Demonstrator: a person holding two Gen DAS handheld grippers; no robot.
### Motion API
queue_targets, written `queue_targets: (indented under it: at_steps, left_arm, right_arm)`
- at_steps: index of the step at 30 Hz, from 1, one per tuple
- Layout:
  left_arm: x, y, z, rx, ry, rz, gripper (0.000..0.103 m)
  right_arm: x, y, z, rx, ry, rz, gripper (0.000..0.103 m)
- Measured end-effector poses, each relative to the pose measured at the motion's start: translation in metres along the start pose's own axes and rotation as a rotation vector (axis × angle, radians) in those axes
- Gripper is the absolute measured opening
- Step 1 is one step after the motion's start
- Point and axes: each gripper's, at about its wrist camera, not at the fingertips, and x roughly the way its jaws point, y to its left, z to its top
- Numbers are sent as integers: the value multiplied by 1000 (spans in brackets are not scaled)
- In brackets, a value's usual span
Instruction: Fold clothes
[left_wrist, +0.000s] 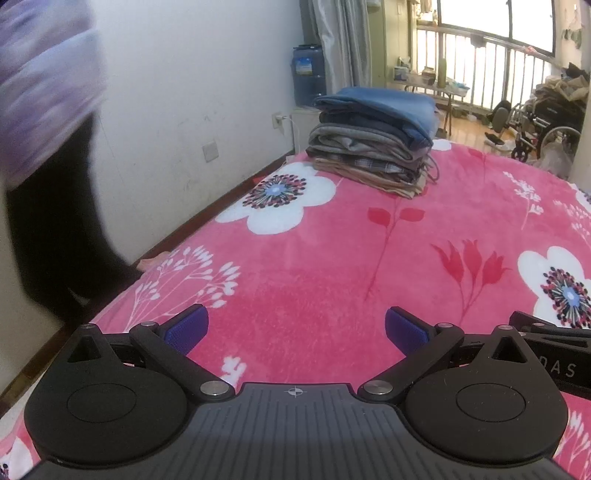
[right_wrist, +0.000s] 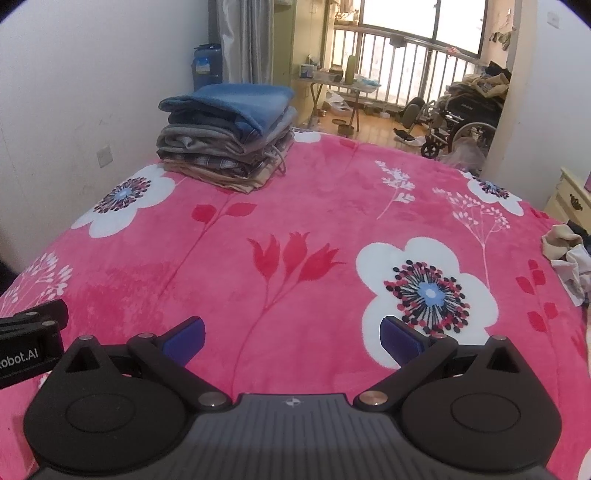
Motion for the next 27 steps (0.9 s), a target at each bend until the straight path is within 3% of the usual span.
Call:
queue_targets:
  at_steps: [27]
  left_arm:
    - [1,3,2,0,-4,7,103]
  right_arm:
    - [-2,4,8,3,-20,-2,103]
